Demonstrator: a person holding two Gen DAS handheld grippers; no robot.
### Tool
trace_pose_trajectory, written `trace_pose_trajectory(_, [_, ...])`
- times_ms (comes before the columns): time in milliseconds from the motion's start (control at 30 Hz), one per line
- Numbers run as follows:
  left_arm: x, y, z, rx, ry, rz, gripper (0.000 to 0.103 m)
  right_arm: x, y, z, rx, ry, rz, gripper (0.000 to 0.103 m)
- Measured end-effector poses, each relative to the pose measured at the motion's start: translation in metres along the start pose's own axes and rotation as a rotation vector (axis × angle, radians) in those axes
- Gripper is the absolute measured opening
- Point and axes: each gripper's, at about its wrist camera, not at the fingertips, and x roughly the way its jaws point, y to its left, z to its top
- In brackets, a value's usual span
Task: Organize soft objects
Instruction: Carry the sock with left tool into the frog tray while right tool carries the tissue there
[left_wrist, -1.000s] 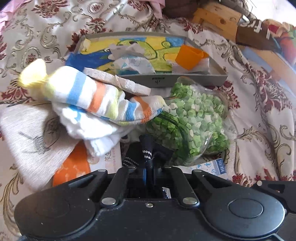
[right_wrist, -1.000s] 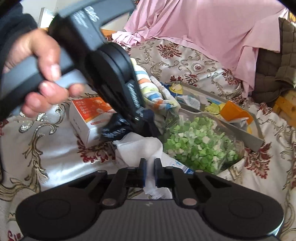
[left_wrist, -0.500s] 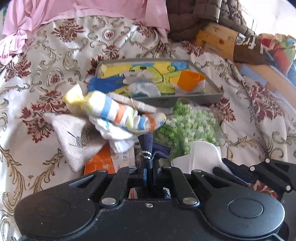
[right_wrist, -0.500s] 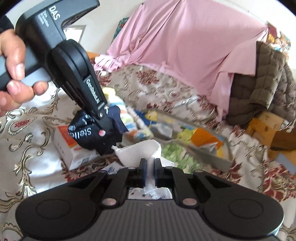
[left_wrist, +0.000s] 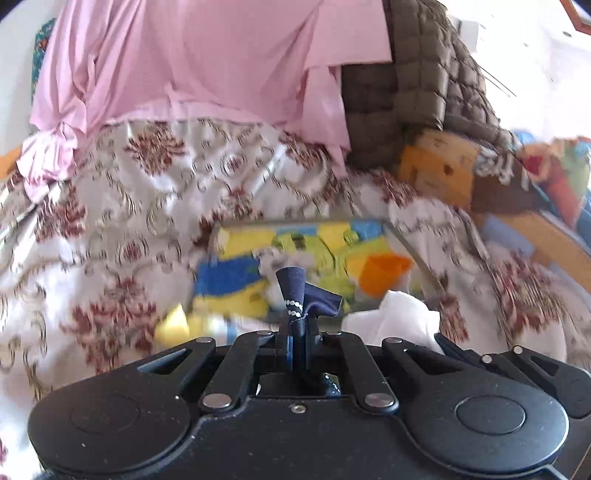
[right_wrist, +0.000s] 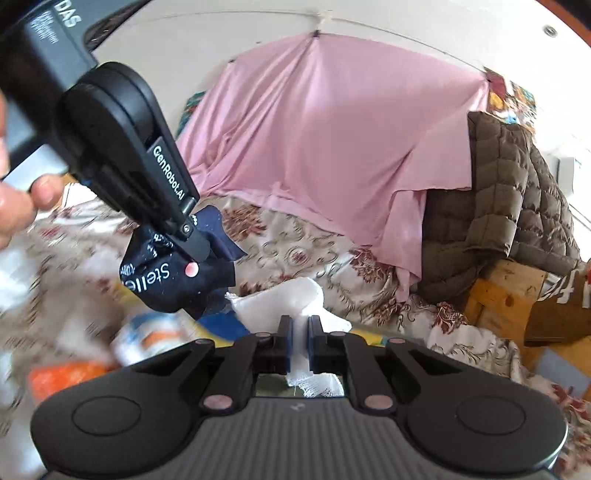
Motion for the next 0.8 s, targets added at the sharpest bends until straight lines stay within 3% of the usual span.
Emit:
trace_pose_trajectory(167, [0.041, 0.000, 0.038, 0.013, -0.057, 0.031, 0.006, 0.051, -0.026, -0.001, 0.061, 0.012, 0.003, 0.009])
trace_pose_trajectory(367, [0.113, 0.008, 0.060, -0.033, -0.064, 0.042, 0.006, 0.099, -0.038, -0.011, 0.026, 0.085, -0.008, 0.009])
trace_pose_trajectory(567, [0.175, 0.013, 0.058, -0.058, -0.001, 0.056, 0.008, 0.126, -0.029, -0.023, -0.104, 0.158, -0.017, 0.009])
trace_pose_trajectory(733, [0.205, 0.015, 0.048, -0.054, 0.076, 0.097, 0.010, 0.137, -0.029, -0.025, -0.128, 0.197, -0.023, 0.011])
trace_pose_trajectory(800, [0.210, 0.016, 0.044, -0.054, 0.095, 0.106, 0.015, 0.140, -0.030, -0.026, -0.125, 0.217, -0.027, 0.014])
